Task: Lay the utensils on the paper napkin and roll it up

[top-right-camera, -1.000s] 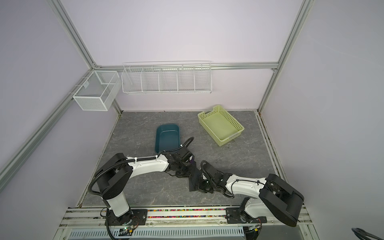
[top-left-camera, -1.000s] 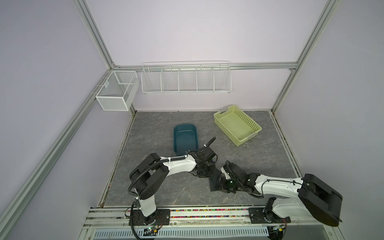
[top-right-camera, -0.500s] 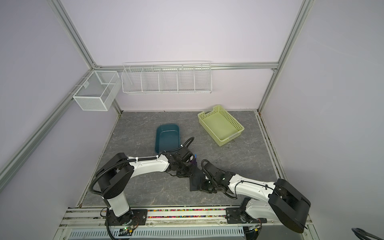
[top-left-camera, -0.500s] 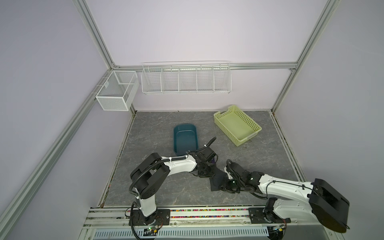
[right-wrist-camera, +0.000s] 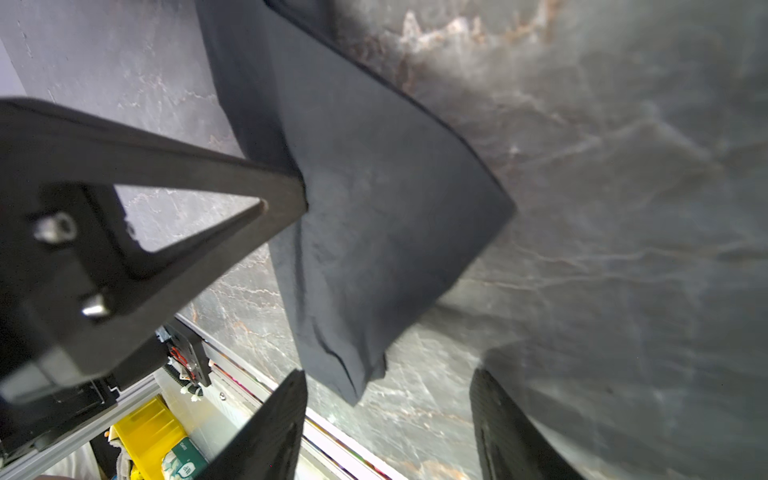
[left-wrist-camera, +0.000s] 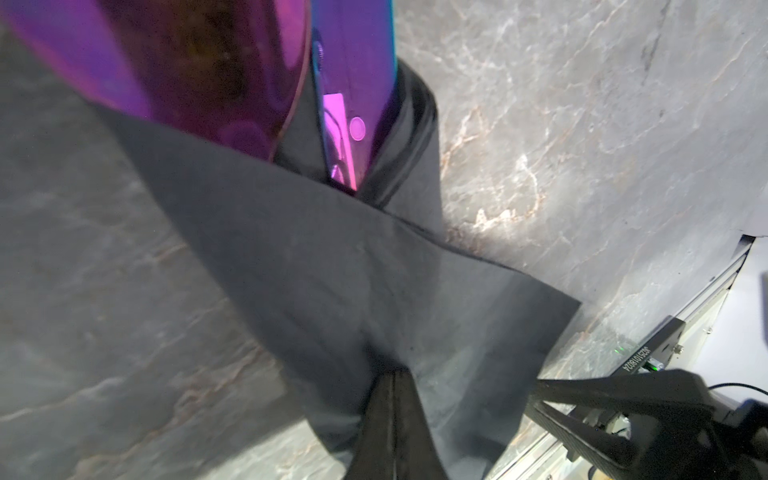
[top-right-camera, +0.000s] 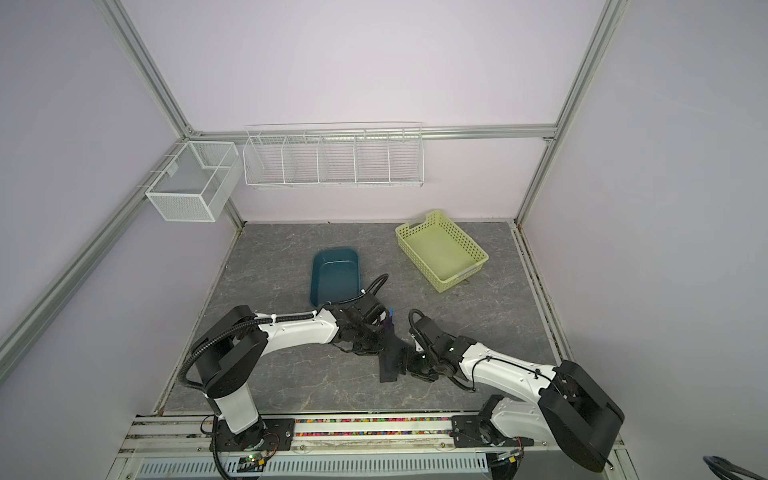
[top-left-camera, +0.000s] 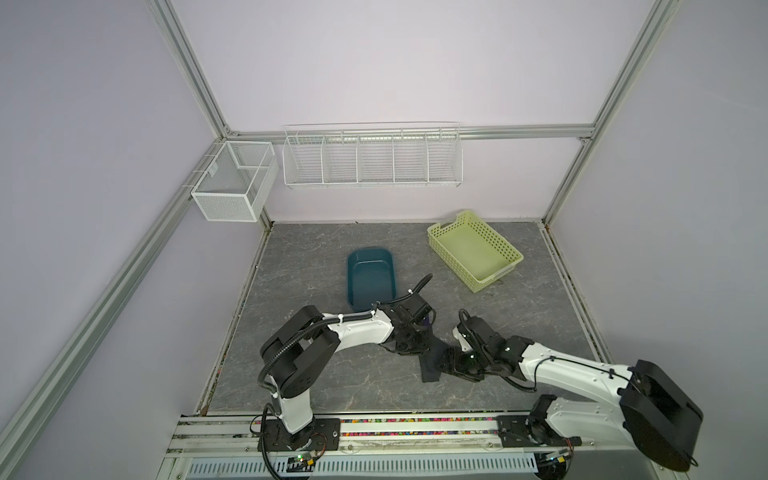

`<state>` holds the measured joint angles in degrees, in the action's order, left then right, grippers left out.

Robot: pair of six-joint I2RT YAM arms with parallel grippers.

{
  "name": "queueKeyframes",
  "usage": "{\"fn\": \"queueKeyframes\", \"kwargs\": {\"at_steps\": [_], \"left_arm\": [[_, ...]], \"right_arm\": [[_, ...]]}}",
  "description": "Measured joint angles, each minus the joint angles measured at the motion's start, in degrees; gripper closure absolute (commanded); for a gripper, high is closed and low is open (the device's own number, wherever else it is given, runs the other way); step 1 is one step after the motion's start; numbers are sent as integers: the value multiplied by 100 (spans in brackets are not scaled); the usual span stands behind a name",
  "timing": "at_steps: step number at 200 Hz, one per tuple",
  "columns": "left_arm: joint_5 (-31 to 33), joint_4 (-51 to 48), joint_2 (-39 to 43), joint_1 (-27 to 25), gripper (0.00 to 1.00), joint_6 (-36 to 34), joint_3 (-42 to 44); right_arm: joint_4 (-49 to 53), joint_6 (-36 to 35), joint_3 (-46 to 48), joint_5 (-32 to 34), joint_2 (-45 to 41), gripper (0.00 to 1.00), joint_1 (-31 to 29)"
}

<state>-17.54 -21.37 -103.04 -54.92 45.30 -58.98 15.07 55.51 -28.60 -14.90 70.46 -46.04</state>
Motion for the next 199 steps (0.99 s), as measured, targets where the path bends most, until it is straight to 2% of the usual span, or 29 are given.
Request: {"fn": "queueKeyframes", "kwargs": {"at_steps": [41,83,107,147,199], "left_arm": [[0,0,0,0,100,2,0],[2,-4,0,0,100,0,0],[22,-39,2,0,100,-13,-20],[280,-496,0,-13,96,-103,-345],[573,-1067,-369,-7,98,-422,-1825]], "right_arm": [[-313,-105,-90,-101,428,57,170],[-479,-214,-157,-120,739,85,247],[-566,-240,-157,-146,841,94,247],[-610,-247,-157,-164,866,94,247],[-612,-249,-157,-168,870,94,247]]}}
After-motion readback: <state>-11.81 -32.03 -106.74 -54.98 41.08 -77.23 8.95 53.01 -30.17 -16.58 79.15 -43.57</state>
